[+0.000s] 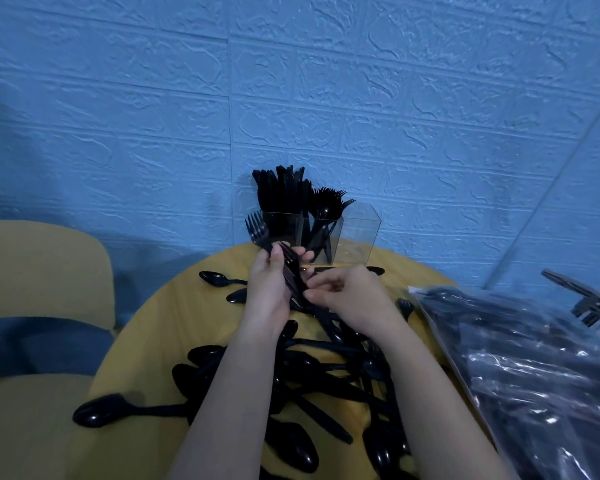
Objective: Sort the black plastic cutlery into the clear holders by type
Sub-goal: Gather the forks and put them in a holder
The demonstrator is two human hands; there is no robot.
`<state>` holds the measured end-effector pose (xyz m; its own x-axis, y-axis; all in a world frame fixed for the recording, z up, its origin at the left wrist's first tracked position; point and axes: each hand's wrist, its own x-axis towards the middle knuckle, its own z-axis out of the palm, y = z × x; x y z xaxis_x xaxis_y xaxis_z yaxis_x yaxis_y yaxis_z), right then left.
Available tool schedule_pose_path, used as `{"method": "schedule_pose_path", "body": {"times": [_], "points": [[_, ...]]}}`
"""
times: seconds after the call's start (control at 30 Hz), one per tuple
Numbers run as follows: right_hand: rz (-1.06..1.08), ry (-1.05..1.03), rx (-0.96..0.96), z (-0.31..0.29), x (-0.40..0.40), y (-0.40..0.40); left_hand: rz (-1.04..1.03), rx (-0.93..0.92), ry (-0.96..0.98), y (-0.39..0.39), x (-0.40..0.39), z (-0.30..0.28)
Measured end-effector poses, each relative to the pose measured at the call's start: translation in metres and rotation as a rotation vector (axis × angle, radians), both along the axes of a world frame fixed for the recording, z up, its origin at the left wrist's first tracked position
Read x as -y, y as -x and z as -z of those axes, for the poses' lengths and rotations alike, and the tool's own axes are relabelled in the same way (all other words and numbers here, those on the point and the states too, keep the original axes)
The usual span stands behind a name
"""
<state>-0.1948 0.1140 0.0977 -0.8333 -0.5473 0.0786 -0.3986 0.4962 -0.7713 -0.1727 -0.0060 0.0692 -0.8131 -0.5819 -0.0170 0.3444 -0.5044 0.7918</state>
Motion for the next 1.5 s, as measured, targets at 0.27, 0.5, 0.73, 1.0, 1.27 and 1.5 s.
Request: {"method": "schedule_pose_path", "body": {"times": [0.27,0.5,0.73,1.0,1.27,1.5], "points": [[0.149,0.343,0.175,-0.018,-0.025,0.013,0.259,0.005,0.124,-0.001,-0.02,-0.005],[0.097,0.22,0.034,-0.017,-0.029,0.014,0.382,-0.006,0.139,0.0,-0.044,-0.01],[0.184,-0.272,-0.176,-0.027,-0.067,0.03,0.333,-0.002,-0.011,-0.005,-0.03,-0.014],[-0.042,-0.669,-0.046,0.013,-0.064,0.042,0.36,0.14,0.092,-0.005,-0.028,-0.008],[-0.027,-0.596,-0.002,0.018,-0.063,0.044,0.368,0.175,0.148,-0.006,-0.025,-0.006],[0.102,-0.415,-0.125,0.015,-0.064,0.042,0.341,0.184,0.132,-0.006,-0.02,-0.005]]}}
